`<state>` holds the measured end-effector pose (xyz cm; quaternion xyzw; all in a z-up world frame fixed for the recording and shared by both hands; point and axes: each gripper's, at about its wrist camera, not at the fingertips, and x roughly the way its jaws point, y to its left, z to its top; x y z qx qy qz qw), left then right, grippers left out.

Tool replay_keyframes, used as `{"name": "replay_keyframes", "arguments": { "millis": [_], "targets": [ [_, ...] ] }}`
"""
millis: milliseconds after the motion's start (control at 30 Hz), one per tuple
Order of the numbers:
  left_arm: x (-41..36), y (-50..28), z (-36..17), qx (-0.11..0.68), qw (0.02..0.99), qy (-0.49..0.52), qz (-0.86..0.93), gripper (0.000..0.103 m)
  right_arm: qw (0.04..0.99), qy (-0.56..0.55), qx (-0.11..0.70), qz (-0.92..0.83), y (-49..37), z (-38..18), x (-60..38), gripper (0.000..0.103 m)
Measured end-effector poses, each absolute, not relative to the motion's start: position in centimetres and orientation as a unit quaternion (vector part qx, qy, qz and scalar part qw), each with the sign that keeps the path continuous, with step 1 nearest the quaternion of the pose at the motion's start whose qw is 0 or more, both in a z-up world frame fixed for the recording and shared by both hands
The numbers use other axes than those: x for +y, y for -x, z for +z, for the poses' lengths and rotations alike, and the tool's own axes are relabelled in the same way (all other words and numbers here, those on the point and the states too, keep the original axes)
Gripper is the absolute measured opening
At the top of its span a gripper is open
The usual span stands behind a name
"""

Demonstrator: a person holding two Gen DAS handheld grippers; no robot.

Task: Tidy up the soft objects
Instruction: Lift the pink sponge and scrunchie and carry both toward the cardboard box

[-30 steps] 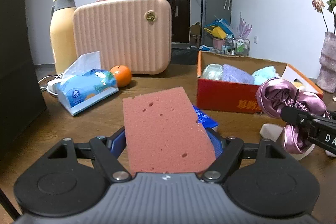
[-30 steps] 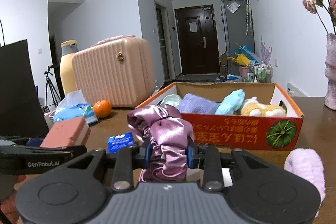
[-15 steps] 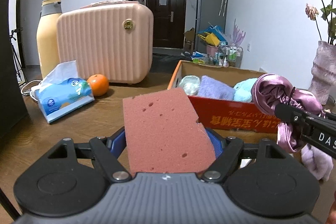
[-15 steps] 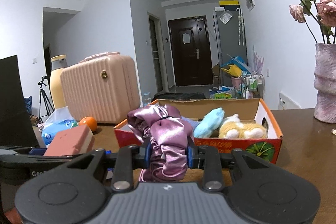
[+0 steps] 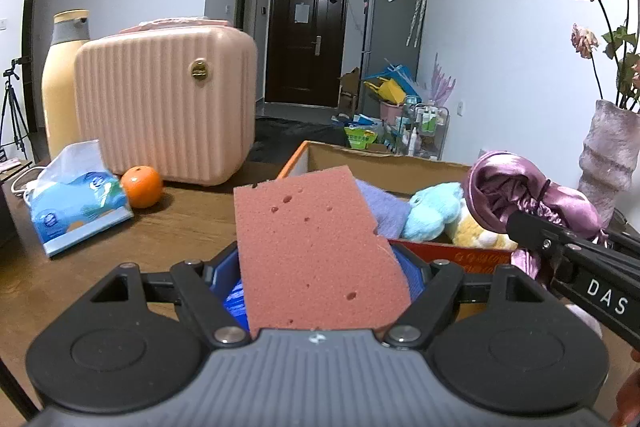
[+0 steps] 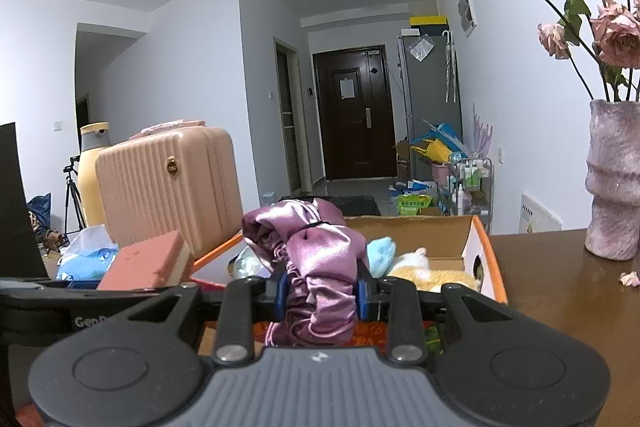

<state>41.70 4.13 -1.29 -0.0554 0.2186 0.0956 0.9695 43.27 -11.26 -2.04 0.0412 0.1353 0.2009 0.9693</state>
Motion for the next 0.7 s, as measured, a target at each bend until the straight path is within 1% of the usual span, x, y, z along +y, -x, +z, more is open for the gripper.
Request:
{"name": "replay_keyframes", "arguments": {
  "millis": [700],
  "targets": [
    [1.7, -47.2, -0.6, 0.201, 0.973, 0.073, 0.084, 0.079, 0.975, -0.023, 0.12, 0.187, -48.4, -0.7, -13.3, 0.03]
  ]
}}
